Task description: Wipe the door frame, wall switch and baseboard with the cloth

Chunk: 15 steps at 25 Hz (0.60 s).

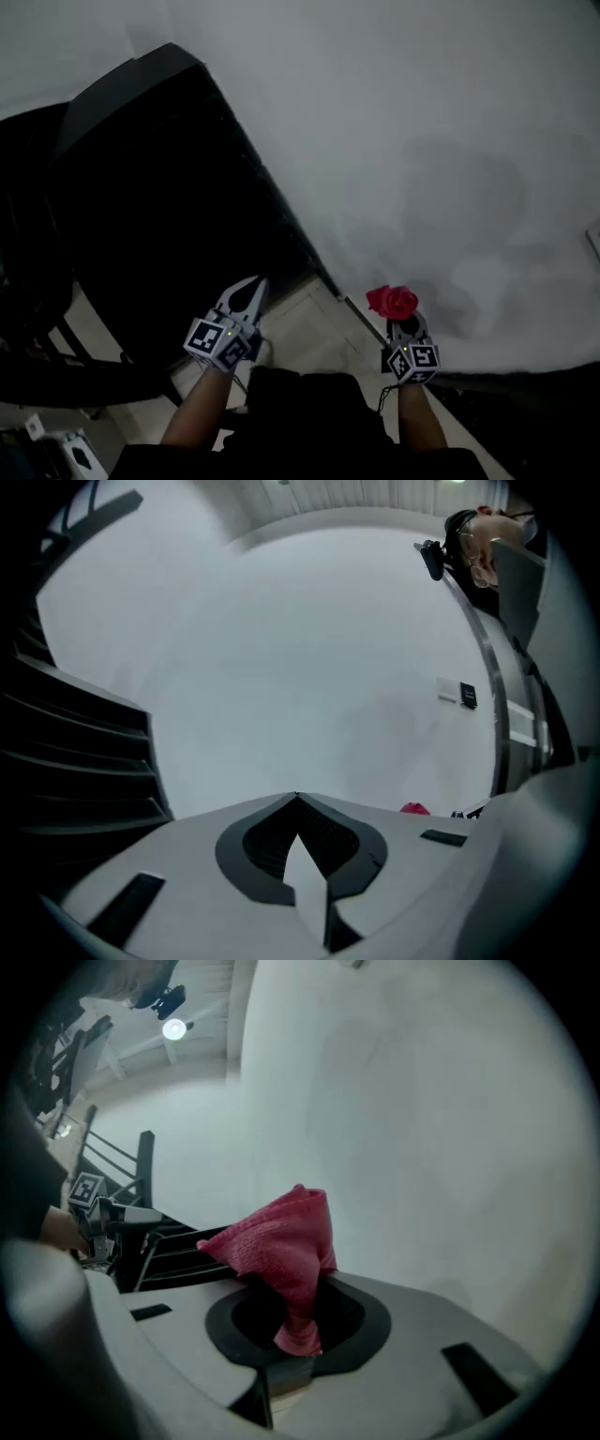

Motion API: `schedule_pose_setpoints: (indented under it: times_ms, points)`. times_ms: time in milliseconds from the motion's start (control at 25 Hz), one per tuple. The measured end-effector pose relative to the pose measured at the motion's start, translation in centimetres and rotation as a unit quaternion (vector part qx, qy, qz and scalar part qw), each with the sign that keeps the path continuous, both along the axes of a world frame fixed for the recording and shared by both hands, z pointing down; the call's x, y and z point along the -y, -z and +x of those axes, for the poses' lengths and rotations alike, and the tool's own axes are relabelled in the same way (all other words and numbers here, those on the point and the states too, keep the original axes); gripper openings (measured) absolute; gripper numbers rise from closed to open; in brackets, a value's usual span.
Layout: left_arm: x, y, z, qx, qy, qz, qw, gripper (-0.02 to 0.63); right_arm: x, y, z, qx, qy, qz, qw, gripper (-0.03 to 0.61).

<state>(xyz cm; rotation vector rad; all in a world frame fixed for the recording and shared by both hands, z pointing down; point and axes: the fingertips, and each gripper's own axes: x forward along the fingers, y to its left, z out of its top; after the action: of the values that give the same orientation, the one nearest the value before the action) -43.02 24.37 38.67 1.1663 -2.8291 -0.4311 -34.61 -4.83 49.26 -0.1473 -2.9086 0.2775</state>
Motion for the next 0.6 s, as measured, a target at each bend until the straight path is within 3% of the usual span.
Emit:
schedule_pose_setpoints:
  times_ms: [160, 240, 400, 480, 600]
  points:
    - [6.1, -0.3, -4.9, 0.004, -0.134, -0.004, 0.9910, -0.008, 2.3, -0.3, 2.7, -0.035, -0.128, 0.019, 0.991, 0.057]
    - [8.5, -1.4, -6.6, -0.002, -0.181, -0.009, 0.9834, -0.008, 2.6, -1.5, 4.1, -0.060, -0.160, 0.023, 0.985, 0.057]
    - [11.8, -5.5, -6.9, -0.005, -0.261, -0.044, 0.9643, -0.008, 2.1, -6.5, 5.6, -0.108, -0.167, 0.051, 0.979, 0.057]
    - [12.9, -7.7, -6.4, 0.002, -0.286, -0.049, 0.9571, -0.008, 2.2, -10.1, 5.0, -0.130, -0.144, 0.078, 0.978, 0.057]
    - [13.5, -12.9, -5.1, -0.006, -0.313, -0.070, 0.9471, -0.008, 1.4, -16.8, 4.2, -0.164, -0.114, 0.076, 0.977, 0.057]
